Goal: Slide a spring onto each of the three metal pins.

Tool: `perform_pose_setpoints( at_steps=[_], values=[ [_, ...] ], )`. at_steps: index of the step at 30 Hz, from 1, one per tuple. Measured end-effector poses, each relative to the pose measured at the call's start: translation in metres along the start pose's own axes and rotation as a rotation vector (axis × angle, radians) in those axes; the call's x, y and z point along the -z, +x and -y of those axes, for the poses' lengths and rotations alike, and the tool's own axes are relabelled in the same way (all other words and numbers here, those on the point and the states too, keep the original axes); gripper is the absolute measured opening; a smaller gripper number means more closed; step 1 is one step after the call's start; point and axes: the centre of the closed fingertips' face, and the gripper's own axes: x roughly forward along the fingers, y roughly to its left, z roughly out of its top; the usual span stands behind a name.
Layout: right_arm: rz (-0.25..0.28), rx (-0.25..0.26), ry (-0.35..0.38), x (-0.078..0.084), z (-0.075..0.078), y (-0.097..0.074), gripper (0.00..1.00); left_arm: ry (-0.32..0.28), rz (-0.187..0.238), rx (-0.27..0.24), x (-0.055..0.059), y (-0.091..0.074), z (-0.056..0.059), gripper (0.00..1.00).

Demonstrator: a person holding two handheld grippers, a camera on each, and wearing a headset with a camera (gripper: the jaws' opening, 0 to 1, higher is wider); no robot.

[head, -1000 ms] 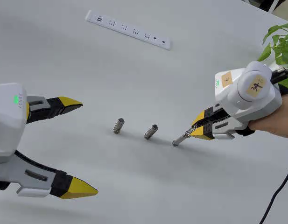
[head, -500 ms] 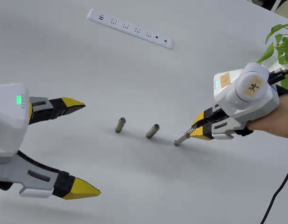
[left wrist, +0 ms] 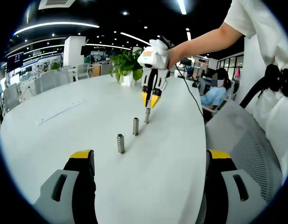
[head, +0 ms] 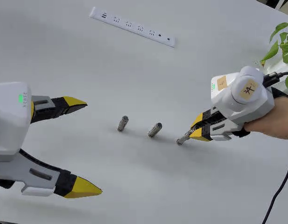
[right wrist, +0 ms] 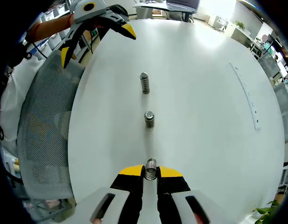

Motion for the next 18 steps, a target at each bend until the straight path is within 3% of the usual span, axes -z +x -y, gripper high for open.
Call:
perform_pose_setpoints(
  at_steps=[18],
  values=[
    [-0.011, -0.012, 0.008, 0.002, -0.003, 0.022, 0.07, -0.005, -0.005, 0.0, 0.003, -0.001, -0.001, 0.98]
  ],
)
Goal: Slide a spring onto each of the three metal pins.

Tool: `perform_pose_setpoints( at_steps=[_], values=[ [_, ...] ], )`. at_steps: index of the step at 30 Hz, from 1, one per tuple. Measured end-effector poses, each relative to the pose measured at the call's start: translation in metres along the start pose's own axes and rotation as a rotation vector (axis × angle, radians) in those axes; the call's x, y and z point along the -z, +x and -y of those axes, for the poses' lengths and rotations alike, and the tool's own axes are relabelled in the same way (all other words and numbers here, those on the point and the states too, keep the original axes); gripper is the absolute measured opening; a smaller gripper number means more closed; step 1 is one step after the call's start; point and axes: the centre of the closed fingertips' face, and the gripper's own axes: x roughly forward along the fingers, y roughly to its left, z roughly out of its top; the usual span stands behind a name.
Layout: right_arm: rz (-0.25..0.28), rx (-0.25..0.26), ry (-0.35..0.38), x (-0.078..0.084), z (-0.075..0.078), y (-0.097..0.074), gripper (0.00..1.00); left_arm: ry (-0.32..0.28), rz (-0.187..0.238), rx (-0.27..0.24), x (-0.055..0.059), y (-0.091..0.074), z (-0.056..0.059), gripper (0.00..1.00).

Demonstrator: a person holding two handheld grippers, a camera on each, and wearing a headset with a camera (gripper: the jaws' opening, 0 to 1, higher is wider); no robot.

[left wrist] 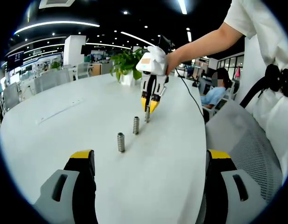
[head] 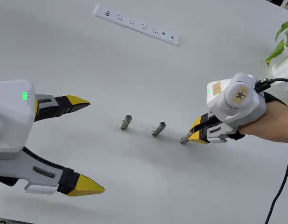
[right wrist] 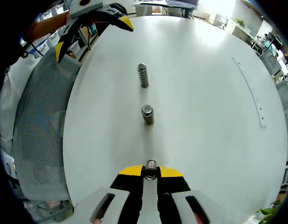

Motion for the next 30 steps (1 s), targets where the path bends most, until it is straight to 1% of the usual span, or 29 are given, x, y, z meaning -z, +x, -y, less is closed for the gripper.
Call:
perform_pose_setpoints(
  at_steps=[10, 21, 30],
  values=[
    [-0.007, -0.001, -0.003, 0.0047, 0.0058, 0.0068, 0.07, -0.005, 0.002, -0.001, -0.0005, 0.0004, -0.001, 0.98],
    [-0.013, -0.002, -0.009, 0.0063, 0.0055, 0.0097, 0.07, -0.005, 0.005, 0.0, -0.0009, 0.0004, -0.0008, 0.98],
    [-0.009, -0.009, 0.005, 0.0065, 0.0036, 0.0091, 0.09, -0.004, 0.006, 0.0, -0.0024, -0.0002, -0.0004, 0.97]
  ],
)
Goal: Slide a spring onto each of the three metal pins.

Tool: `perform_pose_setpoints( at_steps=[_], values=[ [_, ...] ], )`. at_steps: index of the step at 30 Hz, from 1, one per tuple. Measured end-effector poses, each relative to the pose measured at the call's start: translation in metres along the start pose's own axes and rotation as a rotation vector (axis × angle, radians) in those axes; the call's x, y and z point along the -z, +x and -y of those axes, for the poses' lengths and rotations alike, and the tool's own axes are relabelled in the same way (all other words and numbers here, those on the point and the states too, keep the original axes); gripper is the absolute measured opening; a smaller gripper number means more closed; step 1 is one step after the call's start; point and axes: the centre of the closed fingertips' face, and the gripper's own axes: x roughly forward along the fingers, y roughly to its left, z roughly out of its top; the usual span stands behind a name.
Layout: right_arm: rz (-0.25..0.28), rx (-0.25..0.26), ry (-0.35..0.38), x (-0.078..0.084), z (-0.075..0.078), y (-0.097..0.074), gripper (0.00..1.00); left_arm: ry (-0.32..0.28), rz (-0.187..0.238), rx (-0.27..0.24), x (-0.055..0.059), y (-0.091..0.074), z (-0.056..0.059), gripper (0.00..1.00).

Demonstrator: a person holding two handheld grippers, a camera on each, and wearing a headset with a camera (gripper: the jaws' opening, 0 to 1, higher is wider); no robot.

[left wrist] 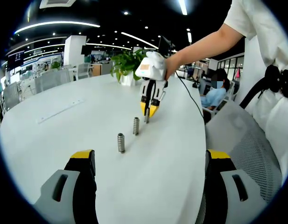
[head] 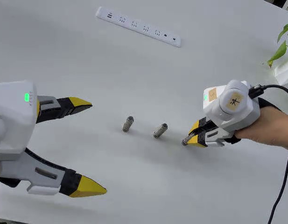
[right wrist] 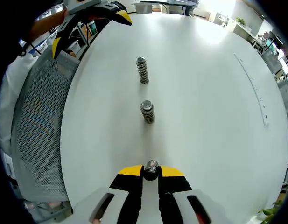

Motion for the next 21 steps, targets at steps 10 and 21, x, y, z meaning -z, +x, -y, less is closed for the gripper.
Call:
perform_pose_setpoints(
  at_steps=[10, 21],
  values=[
    [0.015, 0.014, 0.005, -0.002, 0.0, -0.006, 0.13, 0.006, 0.002, -0.002, -0.004, -0.002, 0.001, 0.97],
    [0.051, 0.032, 0.025, -0.002, -0.004, -0.021, 0.18, 0.019, -0.001, -0.001, -0.008, -0.002, 0.002, 0.97]
  ],
)
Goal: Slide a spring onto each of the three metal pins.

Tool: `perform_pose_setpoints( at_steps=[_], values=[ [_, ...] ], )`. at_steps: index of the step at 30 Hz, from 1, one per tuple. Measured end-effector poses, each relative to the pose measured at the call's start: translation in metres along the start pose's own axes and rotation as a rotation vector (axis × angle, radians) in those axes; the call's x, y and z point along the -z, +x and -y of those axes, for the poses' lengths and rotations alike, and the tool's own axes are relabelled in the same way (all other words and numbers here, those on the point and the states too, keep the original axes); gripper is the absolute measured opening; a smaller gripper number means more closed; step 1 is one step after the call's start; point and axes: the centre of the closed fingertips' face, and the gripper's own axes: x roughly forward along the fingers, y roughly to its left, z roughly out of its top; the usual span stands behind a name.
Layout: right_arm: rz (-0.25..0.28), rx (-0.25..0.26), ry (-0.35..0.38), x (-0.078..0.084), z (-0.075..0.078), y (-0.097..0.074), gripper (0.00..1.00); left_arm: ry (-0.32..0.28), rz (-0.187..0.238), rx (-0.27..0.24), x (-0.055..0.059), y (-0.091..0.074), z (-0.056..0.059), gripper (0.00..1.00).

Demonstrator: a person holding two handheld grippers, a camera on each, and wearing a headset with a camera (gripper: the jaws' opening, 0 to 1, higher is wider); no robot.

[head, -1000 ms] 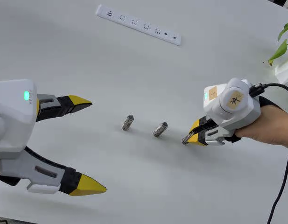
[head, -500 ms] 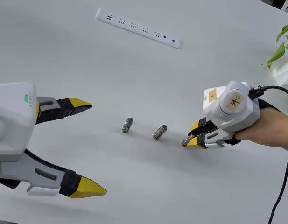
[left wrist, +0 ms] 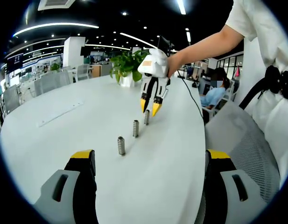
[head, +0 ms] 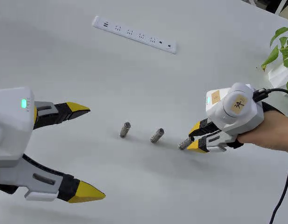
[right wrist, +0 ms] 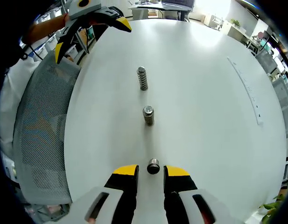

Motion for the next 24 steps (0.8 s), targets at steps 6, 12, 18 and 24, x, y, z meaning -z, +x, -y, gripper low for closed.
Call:
perform_pose_setpoints(
  at_steps=[6, 12, 18, 24],
  values=[
    [0.033, 0.015, 0.017, -0.001, -0.002, -0.011, 0.21, 0.01, -0.005, -0.001, -0.003, -0.001, 0.0, 0.97],
    [0.077, 0.032, 0.043, -0.003, -0.007, -0.024, 0.27, 0.026, -0.01, 0.005, -0.006, -0.001, 0.001, 0.98],
    [0.129, 0.056, 0.079, 0.0, -0.015, -0.036, 0.33, 0.022, -0.012, 0.007, -0.009, -0.002, 0.0, 0.99],
    [0.179, 0.087, 0.111, 0.006, -0.026, -0.049, 0.39, 0.03, -0.028, 0.004, -0.009, -0.004, -0.001, 0.99]
  ],
)
